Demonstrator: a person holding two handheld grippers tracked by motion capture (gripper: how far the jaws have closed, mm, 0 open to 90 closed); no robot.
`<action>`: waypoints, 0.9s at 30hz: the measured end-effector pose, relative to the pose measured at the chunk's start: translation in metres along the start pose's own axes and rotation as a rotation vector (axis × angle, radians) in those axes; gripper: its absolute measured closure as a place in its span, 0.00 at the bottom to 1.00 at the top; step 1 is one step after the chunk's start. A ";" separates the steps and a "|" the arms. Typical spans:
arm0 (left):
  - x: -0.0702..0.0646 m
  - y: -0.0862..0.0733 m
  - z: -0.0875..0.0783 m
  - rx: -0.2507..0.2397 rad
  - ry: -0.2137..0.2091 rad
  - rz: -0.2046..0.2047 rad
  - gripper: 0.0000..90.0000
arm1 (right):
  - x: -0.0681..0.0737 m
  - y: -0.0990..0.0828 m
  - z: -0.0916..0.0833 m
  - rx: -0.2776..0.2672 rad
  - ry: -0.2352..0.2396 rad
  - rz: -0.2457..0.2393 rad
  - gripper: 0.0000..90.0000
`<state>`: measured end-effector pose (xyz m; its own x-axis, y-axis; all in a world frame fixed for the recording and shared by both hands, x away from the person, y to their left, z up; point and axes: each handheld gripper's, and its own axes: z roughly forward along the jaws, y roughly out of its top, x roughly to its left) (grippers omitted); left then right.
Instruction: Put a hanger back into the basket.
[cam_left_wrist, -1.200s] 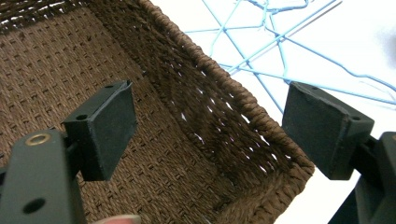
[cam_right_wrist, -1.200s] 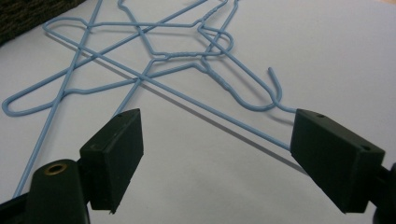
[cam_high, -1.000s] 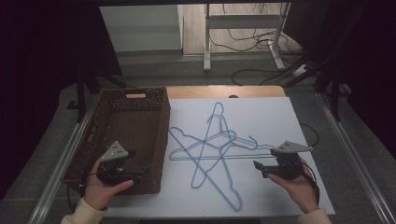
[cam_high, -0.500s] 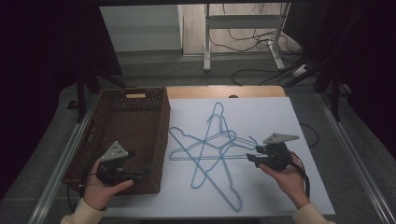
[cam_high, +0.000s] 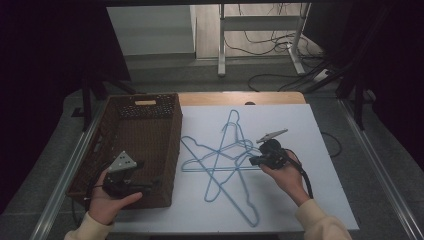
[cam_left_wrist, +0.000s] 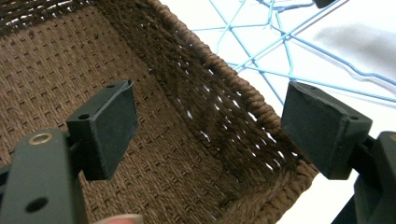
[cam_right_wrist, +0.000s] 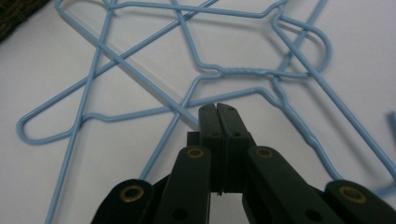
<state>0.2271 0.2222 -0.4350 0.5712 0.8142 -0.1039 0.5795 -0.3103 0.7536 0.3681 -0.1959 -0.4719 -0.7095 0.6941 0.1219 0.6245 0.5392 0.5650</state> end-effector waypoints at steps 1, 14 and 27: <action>0.000 0.000 0.000 0.001 0.001 -0.002 0.21 | 0.000 0.003 0.006 0.012 0.000 -0.004 1.00; 0.005 0.001 -0.005 -0.018 -0.012 -0.026 0.21 | 0.004 0.013 0.039 0.108 0.000 -0.014 1.00; 0.004 0.002 -0.009 -0.018 -0.005 -0.021 0.22 | 0.013 -0.012 0.024 0.144 0.007 -0.031 0.99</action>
<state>0.2250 0.2293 -0.4284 0.5619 0.8180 -0.1233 0.5807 -0.2838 0.7631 0.3593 -0.1820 -0.4966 -0.7313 0.6727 0.1122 0.6421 0.6237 0.4458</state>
